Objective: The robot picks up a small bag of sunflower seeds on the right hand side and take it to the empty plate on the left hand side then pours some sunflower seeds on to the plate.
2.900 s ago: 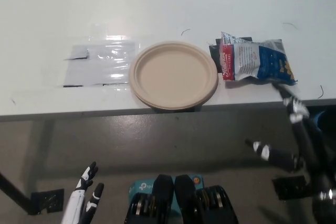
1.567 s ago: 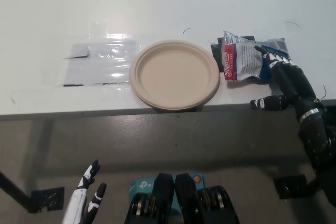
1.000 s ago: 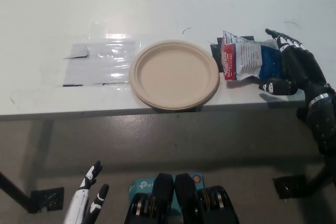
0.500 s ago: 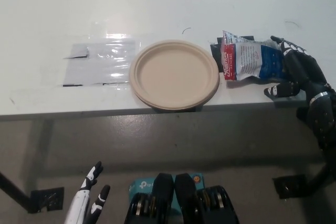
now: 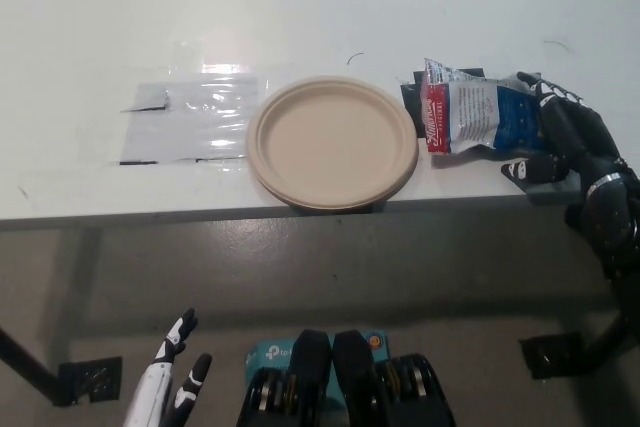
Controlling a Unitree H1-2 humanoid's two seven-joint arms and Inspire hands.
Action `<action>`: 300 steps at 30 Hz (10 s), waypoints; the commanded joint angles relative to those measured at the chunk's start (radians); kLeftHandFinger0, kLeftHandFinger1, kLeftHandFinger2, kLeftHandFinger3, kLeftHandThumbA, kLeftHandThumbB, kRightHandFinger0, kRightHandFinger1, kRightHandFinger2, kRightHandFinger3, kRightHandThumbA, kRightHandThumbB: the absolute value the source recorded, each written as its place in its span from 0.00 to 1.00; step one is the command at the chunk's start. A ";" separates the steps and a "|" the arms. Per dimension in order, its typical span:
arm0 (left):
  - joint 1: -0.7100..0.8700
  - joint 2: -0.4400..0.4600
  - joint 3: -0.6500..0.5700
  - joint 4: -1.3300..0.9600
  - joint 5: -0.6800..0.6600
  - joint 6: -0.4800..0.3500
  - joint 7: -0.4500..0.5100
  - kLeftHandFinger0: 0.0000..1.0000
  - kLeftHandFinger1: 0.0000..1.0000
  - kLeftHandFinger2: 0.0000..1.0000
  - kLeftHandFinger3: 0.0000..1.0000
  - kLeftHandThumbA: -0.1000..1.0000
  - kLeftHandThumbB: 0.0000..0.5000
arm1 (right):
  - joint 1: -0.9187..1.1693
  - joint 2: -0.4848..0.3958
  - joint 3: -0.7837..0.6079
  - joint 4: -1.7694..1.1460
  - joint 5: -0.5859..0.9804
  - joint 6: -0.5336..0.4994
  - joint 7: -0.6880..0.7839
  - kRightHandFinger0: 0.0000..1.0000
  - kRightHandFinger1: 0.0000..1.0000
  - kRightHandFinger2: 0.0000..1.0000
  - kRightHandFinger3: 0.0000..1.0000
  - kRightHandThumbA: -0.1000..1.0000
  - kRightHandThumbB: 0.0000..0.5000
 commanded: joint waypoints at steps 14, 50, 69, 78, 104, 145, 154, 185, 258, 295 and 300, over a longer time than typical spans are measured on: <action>0.005 0.007 -0.003 -0.022 0.014 -0.015 0.011 1.00 1.00 1.00 1.00 1.00 0.28 | -0.107 0.002 0.024 0.031 0.006 -0.041 -0.062 1.00 1.00 1.00 1.00 1.00 0.52; 0.003 0.005 -0.002 -0.023 0.013 -0.020 0.011 1.00 1.00 1.00 1.00 1.00 0.27 | -0.220 0.032 0.083 0.316 0.018 -0.107 -0.115 1.00 1.00 1.00 1.00 1.00 0.55; -0.002 0.005 -0.005 -0.023 0.028 -0.024 0.018 1.00 1.00 1.00 1.00 1.00 0.26 | -0.273 0.051 0.137 0.396 0.022 -0.123 -0.082 1.00 1.00 1.00 1.00 1.00 0.59; 0.006 0.003 -0.005 -0.019 0.025 -0.032 0.022 1.00 1.00 1.00 1.00 1.00 0.26 | -0.342 0.099 0.206 0.619 -0.030 0.067 0.000 0.77 1.00 1.00 1.00 0.56 0.98; 0.007 0.007 0.016 -0.036 0.011 -0.027 0.018 1.00 1.00 1.00 1.00 1.00 0.30 | -0.260 0.136 0.204 0.757 0.041 -0.209 -0.444 0.00 0.18 0.69 0.52 0.00 0.42; 0.007 0.000 0.020 -0.032 0.021 -0.024 0.021 1.00 1.00 1.00 1.00 1.00 0.32 | -0.372 0.066 0.311 0.419 -0.112 -0.331 -0.466 0.00 0.37 0.81 0.82 0.00 0.35; -0.007 0.005 0.015 -0.035 0.027 -0.023 0.015 1.00 1.00 1.00 1.00 1.00 0.31 | -0.401 0.058 0.379 0.426 -0.172 -0.346 -0.476 0.00 0.40 0.80 0.79 0.00 0.33; -0.028 0.016 0.018 -0.035 0.022 -0.022 0.008 1.00 1.00 1.00 1.00 1.00 0.31 | -0.356 -0.005 0.531 0.357 -0.357 -0.374 -0.498 0.00 0.32 0.78 0.67 0.00 0.47; -0.038 0.034 -0.006 -0.068 0.028 0.004 -0.015 1.00 1.00 1.00 1.00 1.00 0.29 | -0.635 -0.059 0.884 0.413 -0.791 -0.330 -0.555 0.00 0.00 0.19 0.16 0.00 0.83; -0.058 0.051 -0.014 -0.083 0.038 0.015 -0.023 1.00 1.00 1.00 1.00 1.00 0.26 | -0.775 -0.033 0.964 0.496 -0.838 -0.393 -0.600 0.00 0.00 0.16 0.10 0.11 0.92; -0.059 0.052 -0.018 -0.082 0.043 0.011 -0.020 1.00 1.00 1.00 1.00 1.00 0.26 | -0.780 -0.016 0.993 0.508 -0.853 -0.398 -0.581 0.00 0.00 0.17 0.15 0.12 0.91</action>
